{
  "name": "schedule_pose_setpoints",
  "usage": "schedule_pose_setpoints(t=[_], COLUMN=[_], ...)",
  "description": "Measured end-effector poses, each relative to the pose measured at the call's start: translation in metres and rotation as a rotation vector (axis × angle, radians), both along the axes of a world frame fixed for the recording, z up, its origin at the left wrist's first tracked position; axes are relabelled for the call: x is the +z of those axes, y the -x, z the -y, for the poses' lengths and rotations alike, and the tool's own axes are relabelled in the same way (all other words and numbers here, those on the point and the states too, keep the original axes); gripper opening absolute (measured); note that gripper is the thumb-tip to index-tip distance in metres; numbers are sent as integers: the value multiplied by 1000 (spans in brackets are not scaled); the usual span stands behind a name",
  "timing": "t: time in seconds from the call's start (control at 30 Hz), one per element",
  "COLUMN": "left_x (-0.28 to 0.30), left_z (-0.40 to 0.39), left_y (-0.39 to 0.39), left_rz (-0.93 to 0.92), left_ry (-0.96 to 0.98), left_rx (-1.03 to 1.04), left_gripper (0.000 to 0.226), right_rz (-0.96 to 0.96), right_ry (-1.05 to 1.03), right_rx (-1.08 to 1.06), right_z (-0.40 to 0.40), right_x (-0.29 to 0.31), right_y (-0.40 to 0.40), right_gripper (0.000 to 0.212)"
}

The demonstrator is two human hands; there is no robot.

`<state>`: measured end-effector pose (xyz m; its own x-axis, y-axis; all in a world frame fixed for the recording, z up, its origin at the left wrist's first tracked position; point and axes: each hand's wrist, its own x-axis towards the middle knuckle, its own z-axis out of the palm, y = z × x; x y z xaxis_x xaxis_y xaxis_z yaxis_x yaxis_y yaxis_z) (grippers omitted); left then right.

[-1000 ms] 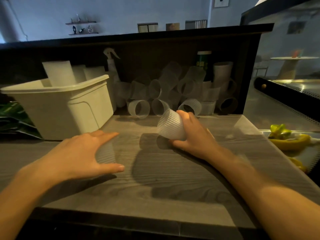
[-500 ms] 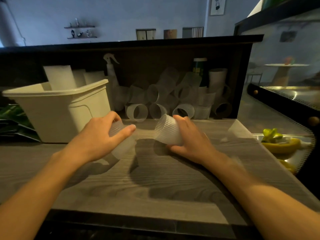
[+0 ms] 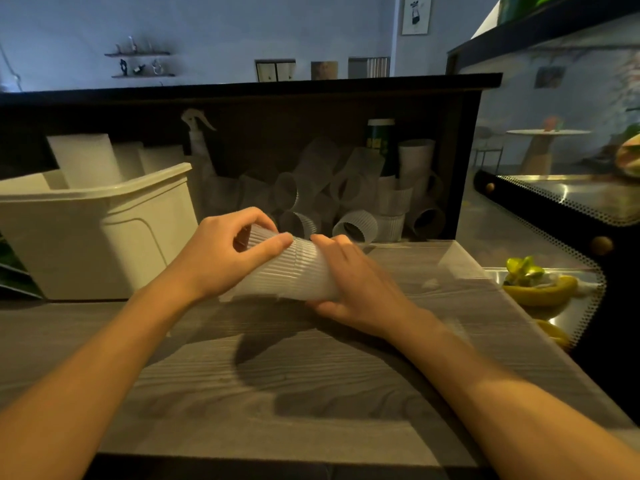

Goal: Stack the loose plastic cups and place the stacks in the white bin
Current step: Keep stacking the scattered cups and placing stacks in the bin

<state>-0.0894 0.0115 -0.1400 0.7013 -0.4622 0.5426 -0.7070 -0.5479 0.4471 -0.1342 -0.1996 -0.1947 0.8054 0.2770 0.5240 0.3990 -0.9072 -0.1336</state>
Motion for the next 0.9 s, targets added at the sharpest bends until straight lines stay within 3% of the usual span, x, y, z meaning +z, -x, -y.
schedule_pose_setpoints(t=[0.23, 0.4, 0.53, 0.6, 0.73, 0.8, 0.9], left_x=[2, -20, -28, -25, -13, -9, -13], left_z=[16, 54, 80, 93, 124, 138, 157], left_y=[-15, -15, -18, -22, -37, -52, -72], left_rz=[-54, -310, -389, -412, -430, -322, -220], left_ry=[-94, 122, 187, 220, 411, 436, 303], left_rx=[-14, -153, -165, -197, -226, -71, 159], left_gripper=[49, 69, 88, 86, 73, 48, 48], right_rz=[-12, -10, -24, -10, -41, -62, -112], right_ry=[-72, -143, -153, -167, -232, -249, -277], right_rx=[-24, 0, -83, -155, -285, -409, -551], right_z=[6, 3, 16, 23, 47, 67, 92], right_x=[0, 1, 1, 4, 15, 19, 21], right_y=[-3, -4, -4, -4, -2, 1, 3], right_gripper=[93, 93, 101, 101, 76, 75, 73])
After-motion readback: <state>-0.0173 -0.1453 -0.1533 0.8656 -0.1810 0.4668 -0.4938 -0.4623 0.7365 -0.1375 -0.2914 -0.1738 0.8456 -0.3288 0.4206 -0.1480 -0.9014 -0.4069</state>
